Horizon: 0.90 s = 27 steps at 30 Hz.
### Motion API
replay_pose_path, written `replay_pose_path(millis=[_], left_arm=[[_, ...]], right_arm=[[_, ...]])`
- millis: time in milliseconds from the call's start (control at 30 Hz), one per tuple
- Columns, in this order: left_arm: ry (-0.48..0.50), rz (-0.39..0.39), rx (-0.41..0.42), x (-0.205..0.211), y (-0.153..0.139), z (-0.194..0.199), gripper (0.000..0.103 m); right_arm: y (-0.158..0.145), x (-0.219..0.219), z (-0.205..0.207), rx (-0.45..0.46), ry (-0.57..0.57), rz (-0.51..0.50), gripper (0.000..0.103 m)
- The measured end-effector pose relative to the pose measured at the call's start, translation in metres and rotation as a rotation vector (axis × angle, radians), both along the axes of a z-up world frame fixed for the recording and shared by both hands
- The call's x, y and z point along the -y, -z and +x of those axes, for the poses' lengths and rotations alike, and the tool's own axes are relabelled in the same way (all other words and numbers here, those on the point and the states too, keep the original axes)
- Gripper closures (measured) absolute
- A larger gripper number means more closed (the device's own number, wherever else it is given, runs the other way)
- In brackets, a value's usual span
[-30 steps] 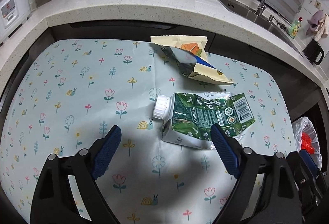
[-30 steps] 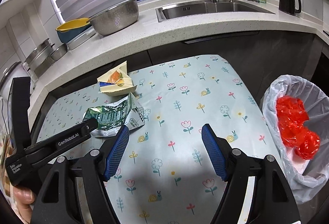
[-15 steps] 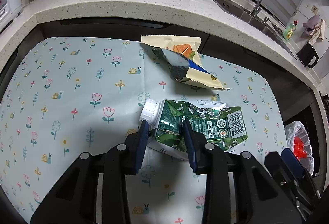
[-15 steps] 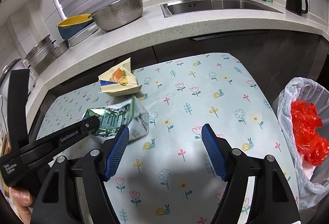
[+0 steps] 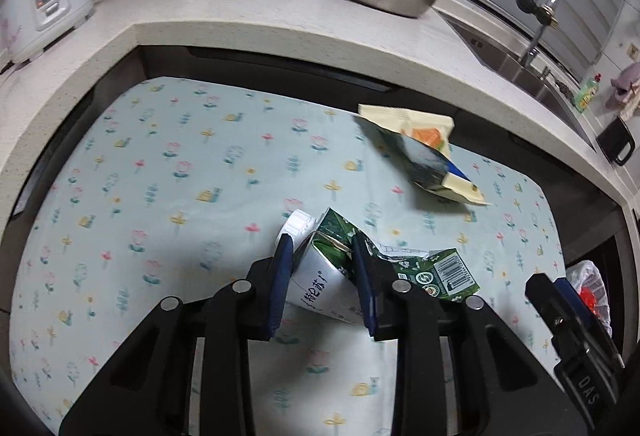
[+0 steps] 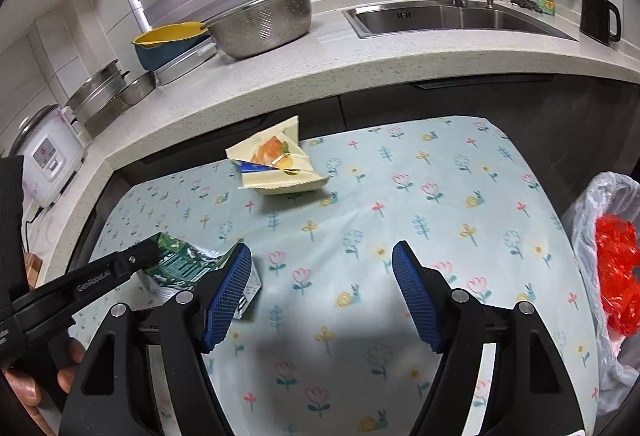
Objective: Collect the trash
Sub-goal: 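Grasp the green milk carton with the left tool while the right tool grasps the yellow snack bag, then carry the milk carton and snack bag over the trash bin with both tools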
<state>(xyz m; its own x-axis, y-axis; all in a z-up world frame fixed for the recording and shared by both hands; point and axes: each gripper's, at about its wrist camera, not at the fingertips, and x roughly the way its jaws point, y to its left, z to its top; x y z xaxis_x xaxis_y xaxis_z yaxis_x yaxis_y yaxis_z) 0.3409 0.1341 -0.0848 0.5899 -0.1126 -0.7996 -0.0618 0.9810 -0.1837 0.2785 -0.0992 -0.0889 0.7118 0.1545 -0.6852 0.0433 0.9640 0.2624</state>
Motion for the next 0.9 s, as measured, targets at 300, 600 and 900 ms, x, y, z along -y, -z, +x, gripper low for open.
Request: replay_pose_path(millis=[300,600,900], left_arm=[[-0.073,0.038,0.041,-0.027,-0.015,0.021,0.074],[-0.097,0.088,0.054,-0.029,-0.013,0.053,0.074],[-0.069,0.083,0.039,-0.017,-0.005,0.053,0.074]], right_arm=[[-0.001,-0.030,0.054,0.004,-0.065,-0.033,0.033],[0.017,-0.053,0.105,-0.038,-0.115,-0.110,0.033],[0.036,-0.045,0.103,-0.084,-0.100,-0.120,0.099]])
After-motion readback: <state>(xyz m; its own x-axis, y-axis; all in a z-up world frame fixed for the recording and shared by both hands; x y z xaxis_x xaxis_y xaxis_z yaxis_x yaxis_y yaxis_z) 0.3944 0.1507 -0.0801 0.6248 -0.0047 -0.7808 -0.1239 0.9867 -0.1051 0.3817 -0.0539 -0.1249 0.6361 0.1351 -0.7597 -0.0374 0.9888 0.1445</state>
